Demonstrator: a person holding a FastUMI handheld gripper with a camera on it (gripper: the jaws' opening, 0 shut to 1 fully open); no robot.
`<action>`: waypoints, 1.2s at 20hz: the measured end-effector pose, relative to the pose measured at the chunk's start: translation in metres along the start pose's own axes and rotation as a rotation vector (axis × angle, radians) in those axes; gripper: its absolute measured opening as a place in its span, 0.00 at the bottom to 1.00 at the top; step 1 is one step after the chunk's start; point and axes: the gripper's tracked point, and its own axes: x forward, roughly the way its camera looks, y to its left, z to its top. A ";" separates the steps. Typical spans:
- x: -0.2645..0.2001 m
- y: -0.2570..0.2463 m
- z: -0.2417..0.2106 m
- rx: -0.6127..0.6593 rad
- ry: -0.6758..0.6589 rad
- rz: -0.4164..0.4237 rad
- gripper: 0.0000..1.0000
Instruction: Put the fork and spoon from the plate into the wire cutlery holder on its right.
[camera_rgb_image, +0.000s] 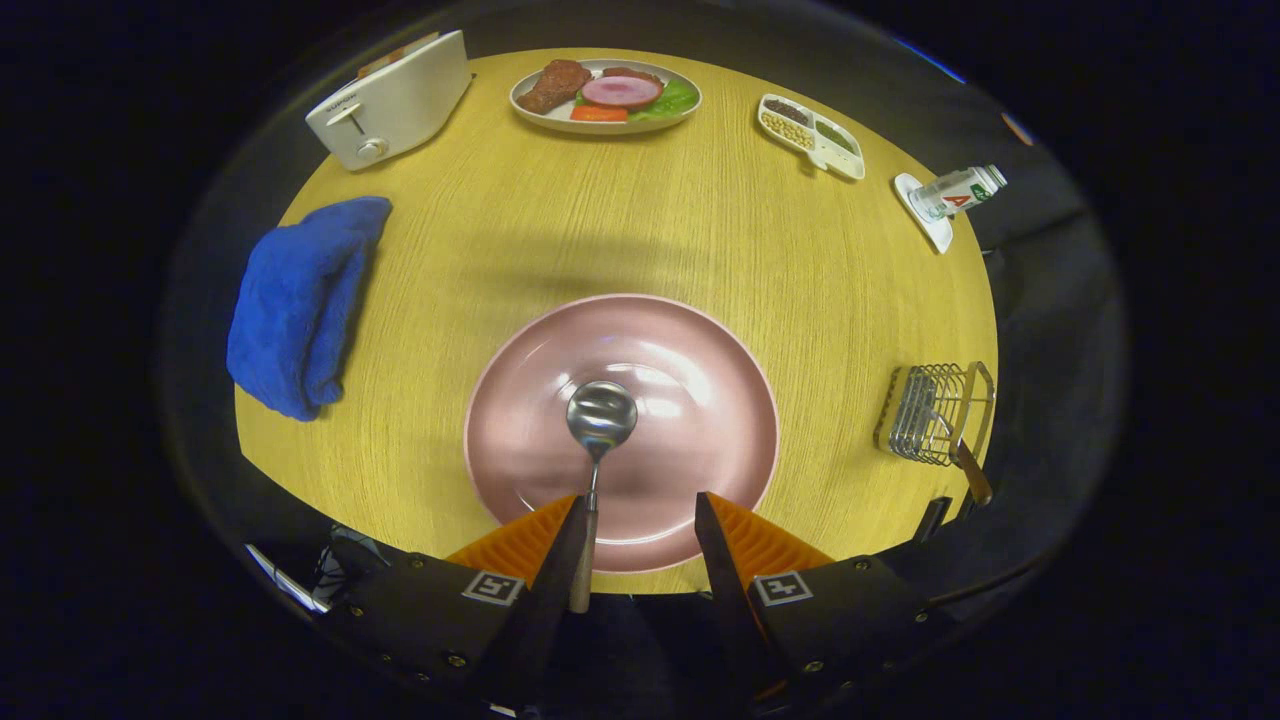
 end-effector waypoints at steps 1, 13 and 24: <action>0.002 0.002 -0.002 -0.003 0.004 0.002 0.69; 0.038 0.022 -0.021 -0.026 0.058 0.040 0.64; 0.054 0.027 -0.029 -0.062 0.092 0.054 0.20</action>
